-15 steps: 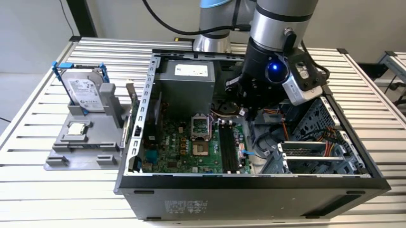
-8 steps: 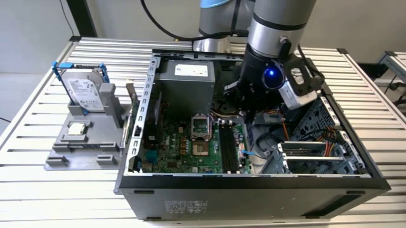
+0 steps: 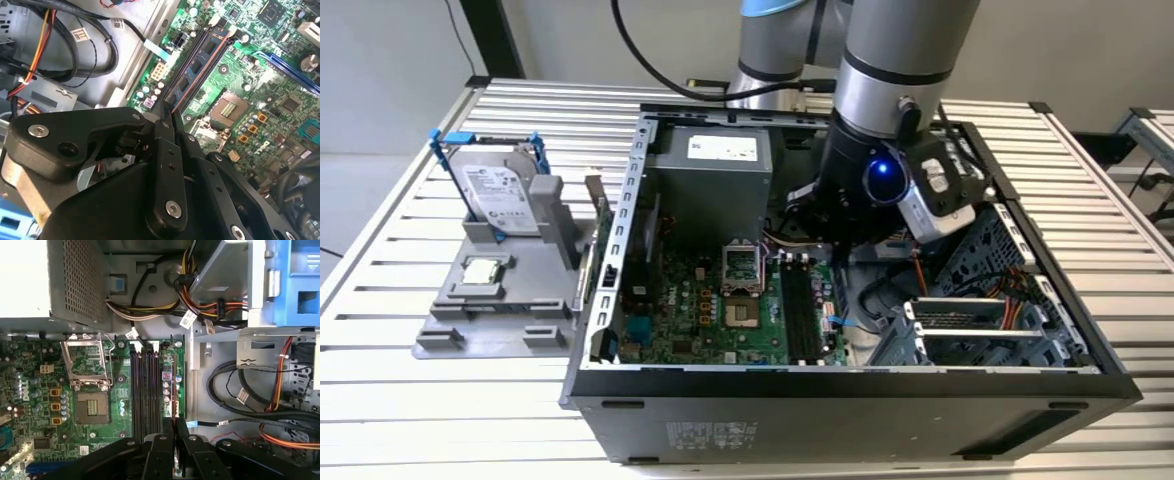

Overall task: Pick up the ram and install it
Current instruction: 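Insert the ram into the slot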

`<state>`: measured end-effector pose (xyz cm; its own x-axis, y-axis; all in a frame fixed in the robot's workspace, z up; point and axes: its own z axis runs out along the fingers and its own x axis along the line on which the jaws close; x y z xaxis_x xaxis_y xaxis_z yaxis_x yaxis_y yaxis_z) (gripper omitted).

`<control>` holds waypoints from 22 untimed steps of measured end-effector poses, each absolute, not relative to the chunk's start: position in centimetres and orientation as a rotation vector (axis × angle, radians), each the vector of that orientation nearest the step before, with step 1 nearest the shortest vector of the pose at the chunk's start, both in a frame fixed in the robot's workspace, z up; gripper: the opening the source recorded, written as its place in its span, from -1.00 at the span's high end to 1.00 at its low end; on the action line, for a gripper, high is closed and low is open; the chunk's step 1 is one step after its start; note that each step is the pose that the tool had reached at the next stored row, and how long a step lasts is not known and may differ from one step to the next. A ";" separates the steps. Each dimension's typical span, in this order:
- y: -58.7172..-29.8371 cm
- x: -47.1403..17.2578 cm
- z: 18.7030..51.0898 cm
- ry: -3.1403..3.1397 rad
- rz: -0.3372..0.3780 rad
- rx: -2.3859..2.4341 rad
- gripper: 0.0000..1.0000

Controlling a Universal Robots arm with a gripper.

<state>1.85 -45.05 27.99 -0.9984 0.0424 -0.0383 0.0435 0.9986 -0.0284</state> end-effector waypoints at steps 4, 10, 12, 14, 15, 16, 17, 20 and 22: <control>-45.0 1.7 27.3 3.103 -0.046 0.065 1.00; -45.0 1.5 26.2 3.103 -0.045 0.054 1.00; -45.0 1.4 25.8 3.103 -0.045 0.049 1.00; -45.0 1.4 25.5 3.103 -0.045 0.046 1.00; -45.0 1.4 25.4 3.104 -0.046 0.045 1.00; -45.0 1.4 25.4 3.104 -0.046 0.045 1.00; -45.0 1.4 25.4 3.105 -0.046 0.046 1.00; -45.0 1.4 25.0 3.105 -0.045 0.046 1.00; -45.1 1.3 24.6 3.105 -0.045 0.043 1.00</control>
